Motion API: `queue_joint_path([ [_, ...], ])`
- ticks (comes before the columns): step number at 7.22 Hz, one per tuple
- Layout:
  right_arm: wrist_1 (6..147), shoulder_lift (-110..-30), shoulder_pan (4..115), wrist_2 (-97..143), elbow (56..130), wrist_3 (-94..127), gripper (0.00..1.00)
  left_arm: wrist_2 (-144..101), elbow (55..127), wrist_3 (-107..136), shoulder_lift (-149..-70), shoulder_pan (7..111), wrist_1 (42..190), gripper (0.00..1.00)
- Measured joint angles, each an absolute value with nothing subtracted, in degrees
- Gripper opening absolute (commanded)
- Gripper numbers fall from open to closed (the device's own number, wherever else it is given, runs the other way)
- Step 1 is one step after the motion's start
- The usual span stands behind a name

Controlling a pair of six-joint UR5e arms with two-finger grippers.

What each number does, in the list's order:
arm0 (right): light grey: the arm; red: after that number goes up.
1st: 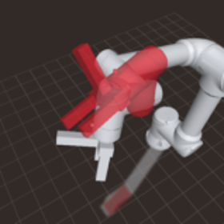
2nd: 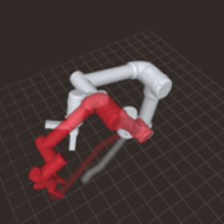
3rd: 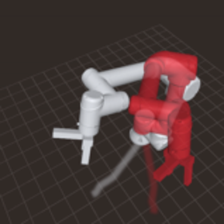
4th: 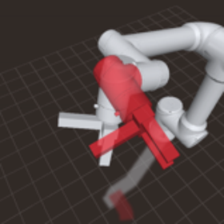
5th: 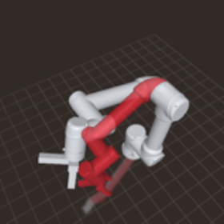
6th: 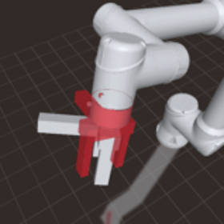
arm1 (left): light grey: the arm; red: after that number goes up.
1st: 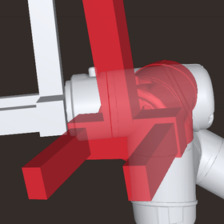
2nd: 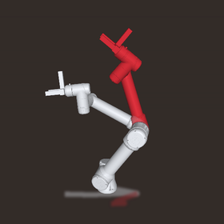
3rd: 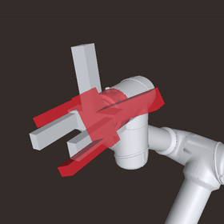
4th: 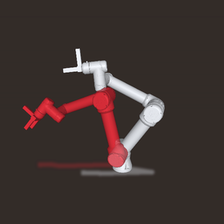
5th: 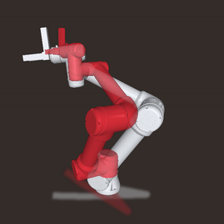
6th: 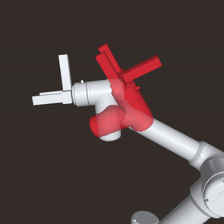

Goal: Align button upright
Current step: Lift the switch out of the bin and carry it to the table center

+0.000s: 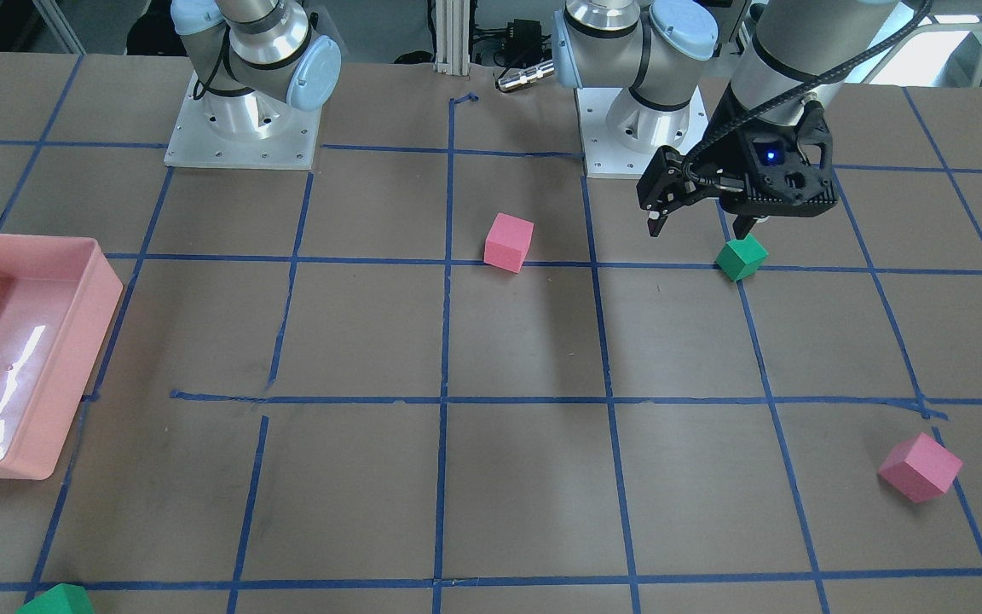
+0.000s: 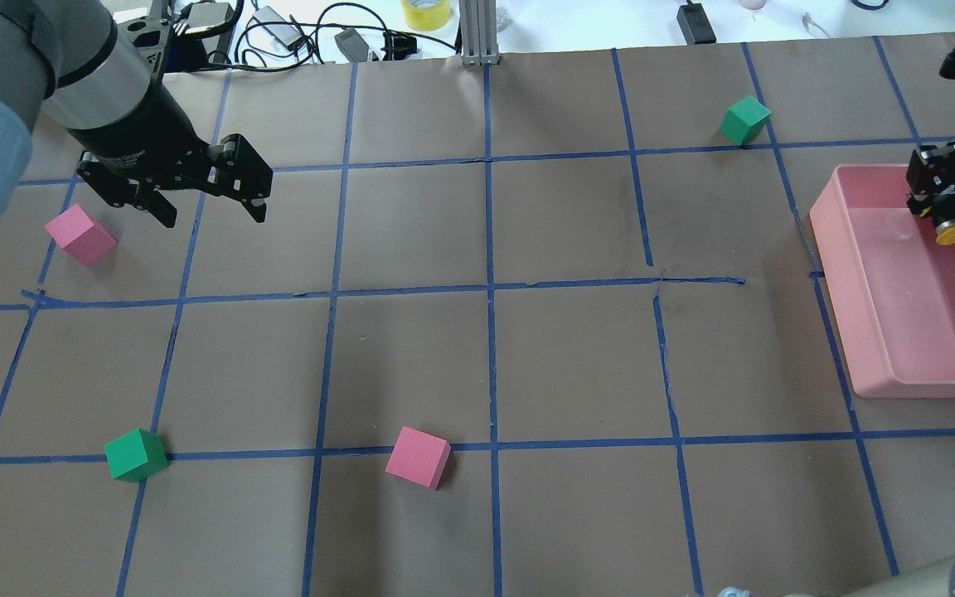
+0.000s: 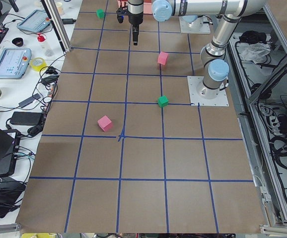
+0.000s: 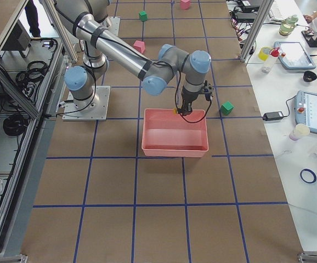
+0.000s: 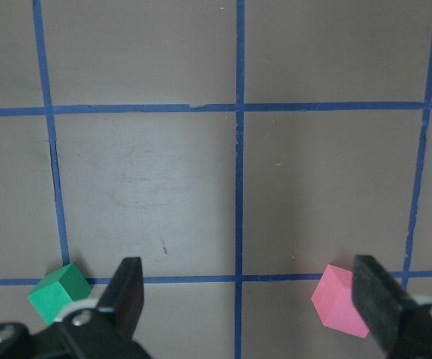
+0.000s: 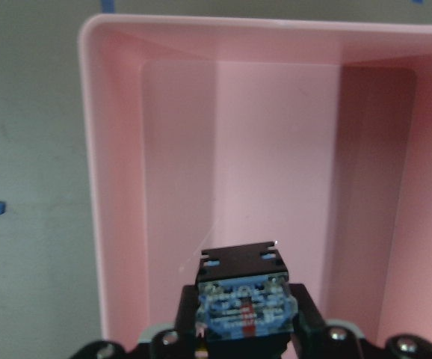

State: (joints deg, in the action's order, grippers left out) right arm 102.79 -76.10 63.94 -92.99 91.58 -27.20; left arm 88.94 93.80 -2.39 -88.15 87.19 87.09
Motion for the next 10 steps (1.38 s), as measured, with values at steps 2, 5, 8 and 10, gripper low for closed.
queue_joint_path([
  [2,99.0,-78.4,76.3,-91.4,90.9,-14.9,0.0,88.9,93.8,-2.4,-88.2,87.2,87.1,1.0],
  [5,106.9,-73.2,96.4,-87.6,91.1,8.8,0.0,88.9,93.8,-2.5,-88.2,87.2,87.0,1.0],
  [8,118.6,-64.7,107.7,-85.0,90.6,22.4,0.0,88.9,93.8,-2.5,-88.1,87.2,87.0,1.0],
  [10,124.6,-60.6,110.3,-84.7,91.2,23.3,0.0,88.9,93.8,-2.5,-88.1,87.2,87.0,1.0],
])
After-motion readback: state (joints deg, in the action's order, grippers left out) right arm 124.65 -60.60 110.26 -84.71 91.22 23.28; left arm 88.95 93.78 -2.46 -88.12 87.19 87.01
